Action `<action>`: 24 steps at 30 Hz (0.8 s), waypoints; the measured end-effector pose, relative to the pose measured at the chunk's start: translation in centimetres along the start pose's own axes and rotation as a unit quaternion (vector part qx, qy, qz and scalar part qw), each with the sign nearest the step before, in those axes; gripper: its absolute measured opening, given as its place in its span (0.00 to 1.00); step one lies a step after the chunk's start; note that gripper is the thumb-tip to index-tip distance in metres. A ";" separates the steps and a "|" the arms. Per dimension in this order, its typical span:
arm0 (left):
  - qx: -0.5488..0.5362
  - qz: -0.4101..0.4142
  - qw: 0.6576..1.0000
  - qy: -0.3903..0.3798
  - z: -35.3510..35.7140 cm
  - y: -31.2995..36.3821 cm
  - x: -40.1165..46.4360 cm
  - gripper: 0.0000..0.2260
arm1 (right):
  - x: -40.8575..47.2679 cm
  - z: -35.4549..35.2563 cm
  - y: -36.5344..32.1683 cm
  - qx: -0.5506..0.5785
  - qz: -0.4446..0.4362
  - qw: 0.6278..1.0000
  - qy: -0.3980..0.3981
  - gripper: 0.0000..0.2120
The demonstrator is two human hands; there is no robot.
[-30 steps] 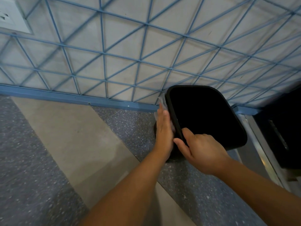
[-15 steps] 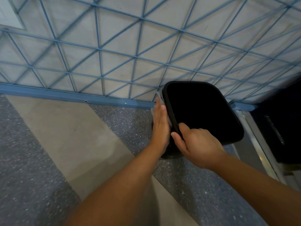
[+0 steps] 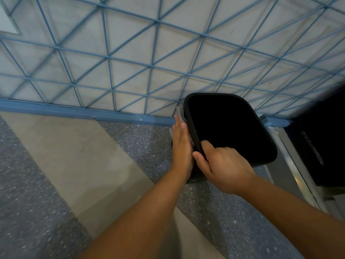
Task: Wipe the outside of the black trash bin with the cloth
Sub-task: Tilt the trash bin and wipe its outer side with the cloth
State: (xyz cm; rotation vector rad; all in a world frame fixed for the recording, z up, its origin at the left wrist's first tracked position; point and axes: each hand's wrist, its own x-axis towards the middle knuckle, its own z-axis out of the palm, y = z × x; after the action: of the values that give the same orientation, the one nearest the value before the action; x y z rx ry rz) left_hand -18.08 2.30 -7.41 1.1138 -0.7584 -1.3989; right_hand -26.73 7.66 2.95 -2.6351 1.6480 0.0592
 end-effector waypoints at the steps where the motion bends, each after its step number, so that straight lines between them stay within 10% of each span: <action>1: 0.005 0.019 1.000 -0.001 0.0 -0.3 -0.5 0.36 | 0.0 -0.1 0.0 -0.003 -0.001 1.000 -0.003 0.17; 5: -0.038 -0.037 0.998 0.018 -0.3 -0.9 1.4 0.44 | 0.1 -0.2 0.0 0.002 -0.002 1.000 -0.005 0.16; 9: -0.058 -0.014 0.998 0.016 0.1 0.8 -0.4 0.30 | 0.1 -0.1 0.1 0.001 0.000 1.000 -0.002 0.19; 13: -0.110 -0.044 0.993 -0.006 -0.8 -1.6 1.4 0.43 | 0.2 -0.2 0.0 0.000 0.002 1.000 -0.005 0.14; 24: -0.070 -0.015 0.997 0.024 0.0 0.9 0.3 0.27 | 0.3 -0.1 0.0 -0.015 0.006 1.000 -0.010 0.21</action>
State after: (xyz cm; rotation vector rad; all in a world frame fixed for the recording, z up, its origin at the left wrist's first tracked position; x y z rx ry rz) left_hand -17.74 1.82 -6.66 1.0492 -0.6018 -1.4243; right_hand -26.65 7.37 3.03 -2.6369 1.6693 0.1115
